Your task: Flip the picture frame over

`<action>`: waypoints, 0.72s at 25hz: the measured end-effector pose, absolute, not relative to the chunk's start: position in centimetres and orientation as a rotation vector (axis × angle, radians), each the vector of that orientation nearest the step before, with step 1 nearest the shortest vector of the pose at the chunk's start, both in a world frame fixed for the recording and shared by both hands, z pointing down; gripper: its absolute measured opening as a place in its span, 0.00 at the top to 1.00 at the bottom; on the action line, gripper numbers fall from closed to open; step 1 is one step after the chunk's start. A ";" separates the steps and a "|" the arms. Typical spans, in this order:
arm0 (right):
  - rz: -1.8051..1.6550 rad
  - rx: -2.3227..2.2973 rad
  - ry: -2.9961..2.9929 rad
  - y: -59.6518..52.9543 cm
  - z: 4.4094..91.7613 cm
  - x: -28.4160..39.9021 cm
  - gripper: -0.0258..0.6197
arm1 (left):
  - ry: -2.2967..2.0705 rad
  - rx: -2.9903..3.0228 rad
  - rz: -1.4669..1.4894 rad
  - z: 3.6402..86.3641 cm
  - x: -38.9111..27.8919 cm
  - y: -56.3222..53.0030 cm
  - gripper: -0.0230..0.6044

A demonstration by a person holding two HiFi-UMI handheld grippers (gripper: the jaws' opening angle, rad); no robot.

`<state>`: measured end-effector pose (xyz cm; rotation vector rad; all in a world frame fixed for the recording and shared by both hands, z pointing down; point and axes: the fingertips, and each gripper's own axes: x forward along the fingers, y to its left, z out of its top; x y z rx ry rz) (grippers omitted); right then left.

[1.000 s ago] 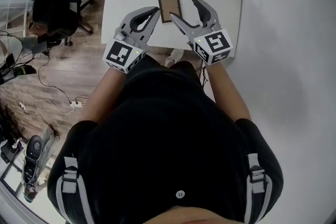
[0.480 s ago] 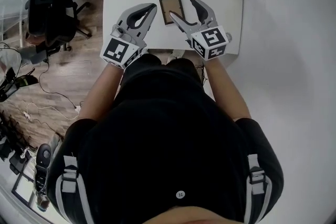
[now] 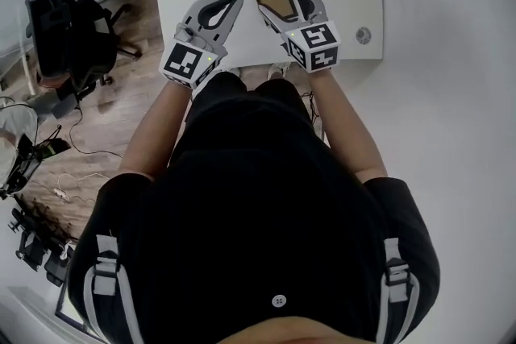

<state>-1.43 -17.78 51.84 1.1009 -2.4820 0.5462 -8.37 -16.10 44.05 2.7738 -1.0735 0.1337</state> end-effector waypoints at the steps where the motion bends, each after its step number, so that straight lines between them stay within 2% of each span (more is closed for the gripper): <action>1: 0.554 1.111 -2.458 -17.8 52.5 -1.7 0.40 | -1.059 2.766 0.146 44.6 -8.6 -16.2 0.96; 18: 0.693 1.207 -2.096 -17.1 65.3 -1.8 0.51 | -0.901 2.736 0.199 52.7 -8.5 -17.2 0.96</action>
